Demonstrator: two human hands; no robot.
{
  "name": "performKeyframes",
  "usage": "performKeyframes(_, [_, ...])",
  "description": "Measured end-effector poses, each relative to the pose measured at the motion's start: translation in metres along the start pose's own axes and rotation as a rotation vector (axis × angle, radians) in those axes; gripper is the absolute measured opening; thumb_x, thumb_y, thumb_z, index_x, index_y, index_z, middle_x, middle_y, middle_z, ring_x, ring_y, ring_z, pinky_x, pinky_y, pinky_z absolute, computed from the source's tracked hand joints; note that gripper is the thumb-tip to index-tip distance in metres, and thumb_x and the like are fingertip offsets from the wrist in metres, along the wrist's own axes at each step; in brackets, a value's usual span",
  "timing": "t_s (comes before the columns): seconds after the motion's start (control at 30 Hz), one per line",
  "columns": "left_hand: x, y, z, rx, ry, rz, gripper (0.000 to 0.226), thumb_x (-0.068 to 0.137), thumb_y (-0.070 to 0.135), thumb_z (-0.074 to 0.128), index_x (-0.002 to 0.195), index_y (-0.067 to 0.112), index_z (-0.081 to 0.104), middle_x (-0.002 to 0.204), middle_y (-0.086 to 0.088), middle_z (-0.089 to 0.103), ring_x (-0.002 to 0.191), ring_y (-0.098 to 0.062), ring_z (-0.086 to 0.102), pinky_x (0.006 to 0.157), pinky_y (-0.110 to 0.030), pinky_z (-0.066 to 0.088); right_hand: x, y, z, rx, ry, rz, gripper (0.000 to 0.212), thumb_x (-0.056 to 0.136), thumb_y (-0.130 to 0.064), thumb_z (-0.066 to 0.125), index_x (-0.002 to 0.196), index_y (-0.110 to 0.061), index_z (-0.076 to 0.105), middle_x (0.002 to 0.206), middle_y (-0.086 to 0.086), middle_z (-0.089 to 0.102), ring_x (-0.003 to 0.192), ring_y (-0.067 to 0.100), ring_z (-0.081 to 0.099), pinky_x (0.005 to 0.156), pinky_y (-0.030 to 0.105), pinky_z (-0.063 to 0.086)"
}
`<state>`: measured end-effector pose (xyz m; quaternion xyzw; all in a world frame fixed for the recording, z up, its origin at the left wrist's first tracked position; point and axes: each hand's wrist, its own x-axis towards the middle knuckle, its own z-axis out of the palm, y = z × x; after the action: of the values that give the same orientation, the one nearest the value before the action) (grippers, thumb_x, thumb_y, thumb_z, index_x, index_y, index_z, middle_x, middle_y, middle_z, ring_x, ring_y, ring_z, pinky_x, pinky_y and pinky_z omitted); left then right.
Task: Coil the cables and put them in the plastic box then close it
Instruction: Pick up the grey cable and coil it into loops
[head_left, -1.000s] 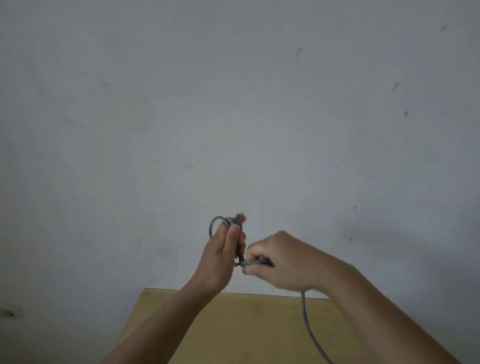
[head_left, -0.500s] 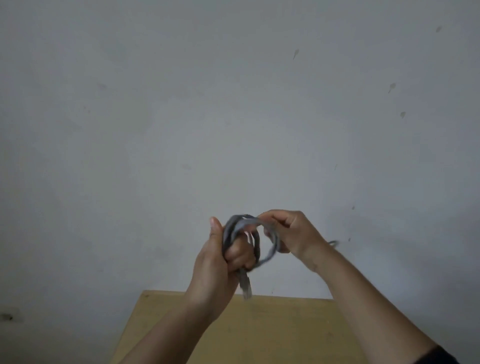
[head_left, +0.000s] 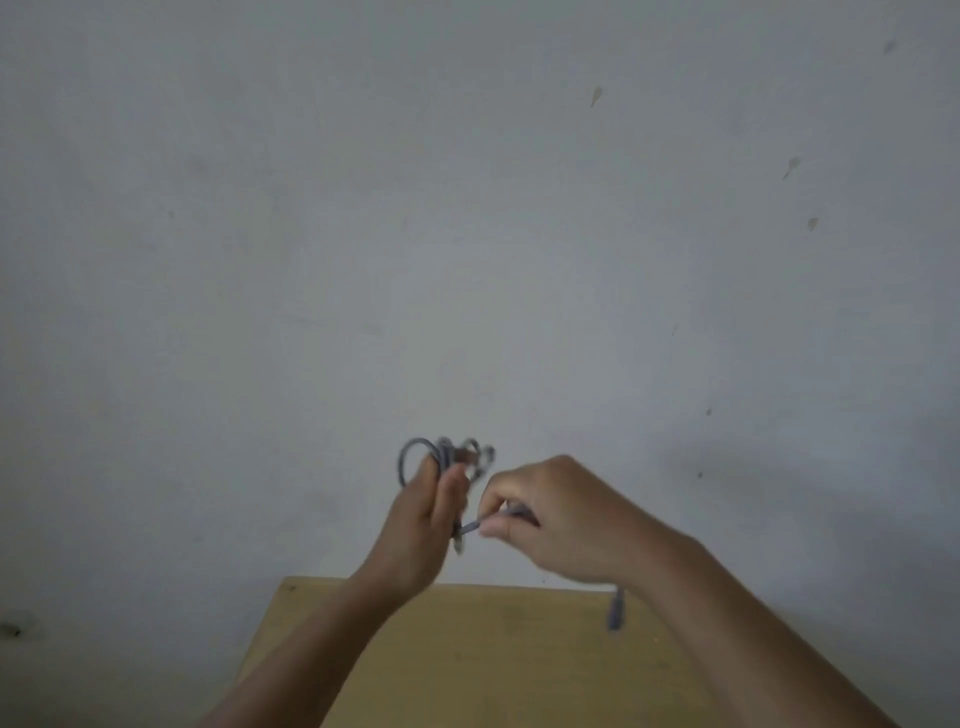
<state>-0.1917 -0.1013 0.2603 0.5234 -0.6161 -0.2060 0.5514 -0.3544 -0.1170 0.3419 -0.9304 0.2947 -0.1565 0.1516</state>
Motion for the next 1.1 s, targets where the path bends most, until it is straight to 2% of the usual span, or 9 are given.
performKeyframes(0.13, [-0.025, 0.012, 0.013, -0.362, -0.325, -0.036, 0.041, 0.097, 0.044, 0.025, 0.076, 0.028, 0.056, 0.058, 0.010, 0.033, 0.051, -0.009, 0.028, 0.051, -0.019, 0.028, 0.005, 0.020, -0.027, 0.242, 0.052, 0.067, 0.013, 0.073, -0.037, 0.076, 0.082, -0.032, 0.067, 0.058, -0.013, 0.056, 0.052, 0.006, 0.049, 0.054, 0.021, 0.041])
performKeyframes(0.23, [-0.023, 0.023, 0.012, -0.506, -0.317, -0.045, 0.046, 0.097, 0.045, 0.025, 0.068, 0.027, 0.055, 0.054, 0.012, 0.027, 0.048, -0.010, 0.020, 0.048, -0.024, 0.021, 0.005, 0.031, -0.024, 0.433, 0.105, 0.048, 0.026, 0.067, -0.041, 0.074, 0.093, -0.039, 0.070, 0.076, -0.008, 0.055, 0.068, 0.008, 0.060, 0.071, 0.026, 0.052])
performKeyframes(0.3, [-0.018, 0.027, 0.010, -0.597, -0.307, -0.066, 0.045, 0.094, 0.047, 0.029, 0.066, 0.022, 0.054, 0.051, 0.013, 0.026, 0.046, -0.010, 0.018, 0.047, -0.025, 0.019, 0.004, 0.032, -0.017, 0.549, 0.100, 0.022, 0.033, 0.071, -0.041, 0.068, 0.104, -0.041, 0.068, 0.095, -0.011, 0.061, 0.080, 0.000, 0.063, 0.069, 0.023, 0.053])
performKeyframes(0.43, [-0.008, 0.025, 0.004, -0.683, -0.279, -0.109, 0.046, 0.094, 0.041, 0.027, 0.061, 0.021, 0.053, 0.049, 0.012, 0.025, 0.045, -0.011, 0.017, 0.046, -0.022, 0.023, 0.003, 0.031, -0.001, 0.686, 0.047, 0.020, 0.031, 0.085, -0.042, 0.052, 0.115, -0.042, 0.062, 0.112, -0.022, 0.067, 0.099, 0.002, 0.064, 0.081, 0.057, 0.053])
performKeyframes(0.53, [-0.006, 0.026, 0.003, -0.571, -0.173, -0.109, 0.048, 0.095, 0.046, 0.029, 0.057, 0.026, 0.051, 0.048, 0.009, 0.029, 0.045, -0.013, 0.023, 0.043, -0.024, 0.026, 0.001, 0.029, 0.000, 0.641, 0.082, 0.012, 0.029, 0.093, -0.036, 0.049, 0.119, -0.038, 0.060, 0.099, -0.030, 0.068, 0.059, 0.000, 0.058, 0.054, 0.030, 0.054])
performKeyframes(0.63, [-0.005, 0.026, 0.005, -0.407, 0.048, -0.098, 0.048, 0.088, 0.057, 0.037, 0.075, 0.013, 0.052, 0.052, 0.006, 0.046, 0.045, -0.010, 0.044, 0.040, -0.022, 0.039, 0.005, 0.032, 0.004, 0.553, 0.187, 0.069, 0.029, 0.094, -0.020, 0.053, 0.112, -0.040, 0.064, 0.086, -0.031, 0.069, 0.042, 0.003, 0.046, 0.045, 0.017, 0.043])
performKeyframes(0.77, [-0.008, 0.023, 0.007, -0.238, 0.053, 0.084, 0.027, 0.092, 0.048, 0.034, 0.104, 0.029, 0.050, 0.064, 0.014, 0.055, 0.052, -0.004, 0.050, 0.051, -0.019, 0.044, 0.008, 0.034, 0.006, 0.584, 0.215, 0.116, 0.029, 0.096, -0.018, 0.049, 0.108, -0.038, 0.067, 0.057, -0.028, 0.061, 0.043, 0.021, 0.036, 0.043, 0.029, 0.038])
performKeyframes(0.93, [-0.006, 0.020, -0.005, -0.229, 0.062, 0.075, 0.026, 0.093, 0.042, 0.035, 0.100, 0.031, 0.057, 0.061, 0.013, 0.050, 0.049, -0.007, 0.041, 0.047, -0.020, 0.039, 0.000, 0.043, -0.009, 0.581, 0.059, 0.094, 0.027, 0.095, -0.022, 0.051, 0.111, -0.036, 0.066, 0.102, -0.009, 0.071, 0.057, 0.022, 0.052, 0.054, 0.023, 0.047])
performKeyframes(1.1, [-0.003, 0.021, -0.015, -0.457, 0.046, 0.045, 0.027, 0.097, 0.029, 0.035, 0.095, 0.017, 0.059, 0.061, 0.011, 0.038, 0.051, -0.010, 0.029, 0.046, -0.021, 0.034, -0.007, 0.050, -0.024, 0.732, 0.246, 0.005, 0.029, 0.091, -0.016, 0.049, 0.106, -0.030, 0.070, 0.082, -0.010, 0.066, 0.057, 0.008, 0.046, 0.061, 0.016, 0.043])
